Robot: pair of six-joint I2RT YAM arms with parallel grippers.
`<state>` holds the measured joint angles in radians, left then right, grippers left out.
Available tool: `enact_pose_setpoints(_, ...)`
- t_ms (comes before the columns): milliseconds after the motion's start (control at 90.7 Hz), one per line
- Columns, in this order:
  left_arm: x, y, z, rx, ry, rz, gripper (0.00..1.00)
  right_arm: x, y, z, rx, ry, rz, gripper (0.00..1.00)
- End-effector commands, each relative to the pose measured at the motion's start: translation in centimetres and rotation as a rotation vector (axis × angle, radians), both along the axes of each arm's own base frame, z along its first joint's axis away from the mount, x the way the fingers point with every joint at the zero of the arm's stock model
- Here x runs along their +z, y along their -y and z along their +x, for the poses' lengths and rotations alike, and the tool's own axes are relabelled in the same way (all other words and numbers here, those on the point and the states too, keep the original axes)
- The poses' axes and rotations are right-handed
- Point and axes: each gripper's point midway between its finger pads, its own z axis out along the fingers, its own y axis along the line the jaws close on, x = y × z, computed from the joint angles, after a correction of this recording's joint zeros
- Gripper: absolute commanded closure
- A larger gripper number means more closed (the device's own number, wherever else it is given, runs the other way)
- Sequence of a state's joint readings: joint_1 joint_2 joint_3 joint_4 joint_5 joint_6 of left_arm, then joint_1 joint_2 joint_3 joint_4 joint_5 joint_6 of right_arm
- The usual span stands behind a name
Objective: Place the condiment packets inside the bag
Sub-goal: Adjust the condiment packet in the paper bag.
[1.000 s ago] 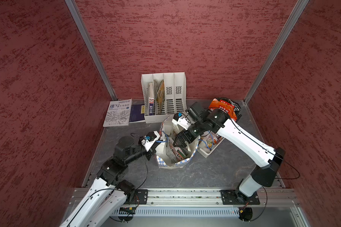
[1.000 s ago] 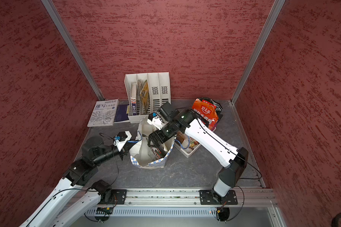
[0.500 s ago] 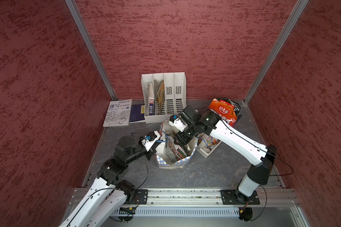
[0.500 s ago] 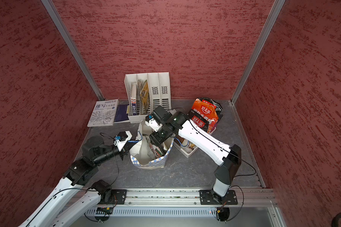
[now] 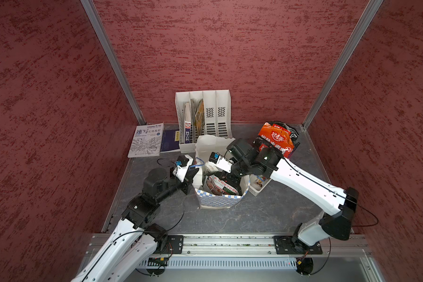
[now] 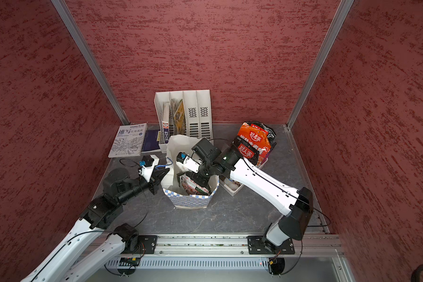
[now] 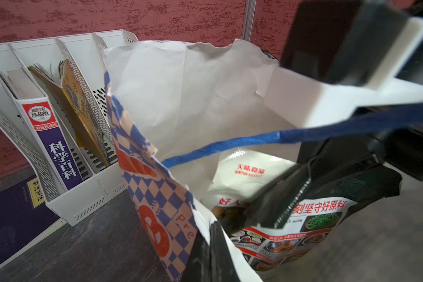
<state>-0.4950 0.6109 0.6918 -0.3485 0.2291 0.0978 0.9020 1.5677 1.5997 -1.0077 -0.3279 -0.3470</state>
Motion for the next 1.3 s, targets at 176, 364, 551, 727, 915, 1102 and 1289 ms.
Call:
enact_pose_setpoints(176, 0.6, 0.5, -0.2, -0.031, 0.036, -0.020, 1.00, 2.6, -0.2, -5.7, 0.366, -0.089, 0.064, 1.00)
enact_pose_setpoints(364, -0.2, 0.8, 0.0, -0.043, 0.008, -0.001, 1.00, -1.3, 0.3, -4.8, 0.372, -0.075, -0.073, 1.00)
enact_pose_setpoints(551, -0.8, 0.4, 0.1, -0.011, -0.027, 0.004, 0.87, -3.0, -0.2, -2.7, 0.326, 0.045, -0.120, 1.00)
enact_pose_setpoints(727, -0.1, -2.0, 1.3, 0.169, -0.084, -0.034, 0.43, -3.0, -0.8, -4.1, 0.368, 0.020, -0.115, 1.00)
enact_pose_setpoints(915, 0.0, -4.3, 2.3, 0.356, -0.236, -0.039, 0.22, -4.2, -1.0, -4.7, 0.381, 0.005, -0.178, 1.00)
enact_pose_setpoints(1102, -2.7, -5.4, 2.8, 0.460, -0.440, 0.013, 0.22, -4.0, -1.4, -4.6, 0.381, 0.045, -0.190, 0.90)
enact_pose_setpoints(1289, -4.3, -4.7, 2.8, 0.404, -0.484, -0.048, 0.28, -3.9, -1.8, -4.3, 0.370, 0.060, -0.170, 0.77)
